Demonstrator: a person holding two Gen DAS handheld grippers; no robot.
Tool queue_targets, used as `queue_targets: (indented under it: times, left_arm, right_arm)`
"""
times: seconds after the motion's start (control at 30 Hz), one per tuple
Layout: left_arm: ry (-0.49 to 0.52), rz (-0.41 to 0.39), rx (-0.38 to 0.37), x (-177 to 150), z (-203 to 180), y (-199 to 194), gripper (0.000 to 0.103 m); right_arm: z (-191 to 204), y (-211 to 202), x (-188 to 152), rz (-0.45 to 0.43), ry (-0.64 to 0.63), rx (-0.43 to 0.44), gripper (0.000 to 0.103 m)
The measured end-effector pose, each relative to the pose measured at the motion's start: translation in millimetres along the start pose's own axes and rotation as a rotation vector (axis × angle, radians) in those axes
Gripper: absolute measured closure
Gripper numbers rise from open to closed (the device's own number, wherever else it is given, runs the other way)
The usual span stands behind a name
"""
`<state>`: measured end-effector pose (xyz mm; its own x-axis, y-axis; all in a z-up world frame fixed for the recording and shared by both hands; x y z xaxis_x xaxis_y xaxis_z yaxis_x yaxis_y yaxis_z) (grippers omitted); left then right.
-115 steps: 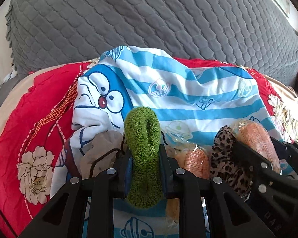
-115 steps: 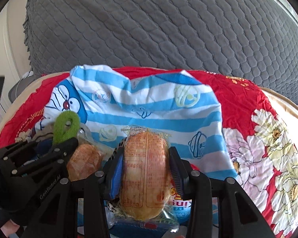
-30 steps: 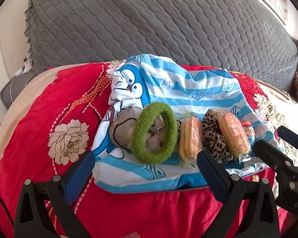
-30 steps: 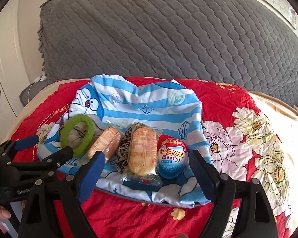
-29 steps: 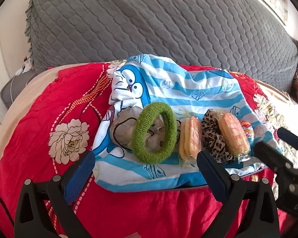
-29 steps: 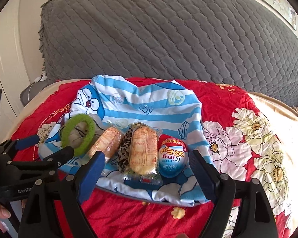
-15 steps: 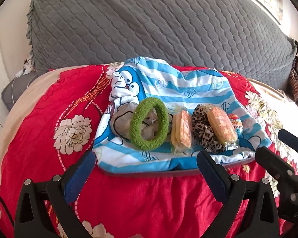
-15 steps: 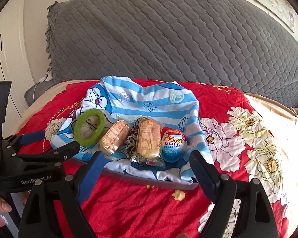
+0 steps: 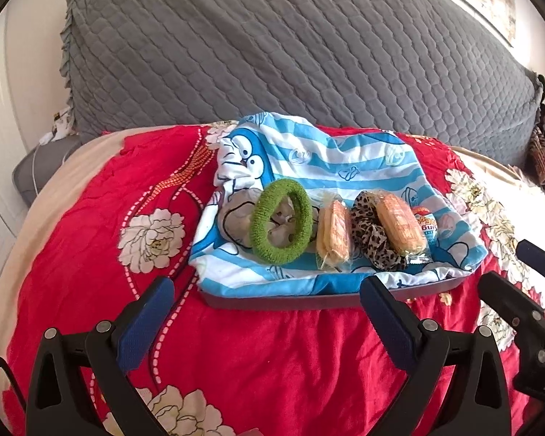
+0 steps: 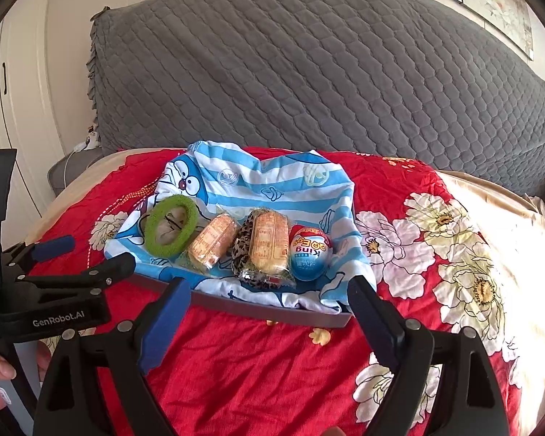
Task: Organize objects
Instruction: 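Withdraw both open tools back from the gray tray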
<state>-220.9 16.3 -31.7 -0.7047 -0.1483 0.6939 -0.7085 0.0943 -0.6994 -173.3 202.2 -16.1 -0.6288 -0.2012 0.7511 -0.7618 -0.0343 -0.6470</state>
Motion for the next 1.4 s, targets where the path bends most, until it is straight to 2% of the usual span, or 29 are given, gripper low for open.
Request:
queue_targets:
  times: [0.97, 1.4]
  left_arm:
    - [0.028, -0.031, -0.004, -21.2, 0.7, -50.4, 0.001]
    - [0.045, -0.027, -0.007, -36.0, -0.2, -66.4, 0.001]
  right_arm:
    - [10.8, -38.2, -20.9, 0.006, 0.024, -0.003, 0.014]
    - [8.5, -44.4, -42.0, 0.042, 0.051, -0.021, 0.003]
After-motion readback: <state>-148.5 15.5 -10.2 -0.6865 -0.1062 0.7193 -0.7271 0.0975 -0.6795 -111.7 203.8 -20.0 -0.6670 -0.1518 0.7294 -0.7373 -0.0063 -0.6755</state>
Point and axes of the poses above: each gripper's, at about its wrist camera, not at the fingertips, and y roughly the way its jaws point, z to its left, x to its top, the point moved 8 cm from there along y, roughly the way its jaws point, and after that the axes turned 11 degrees about -y, right-handed, at the moved point
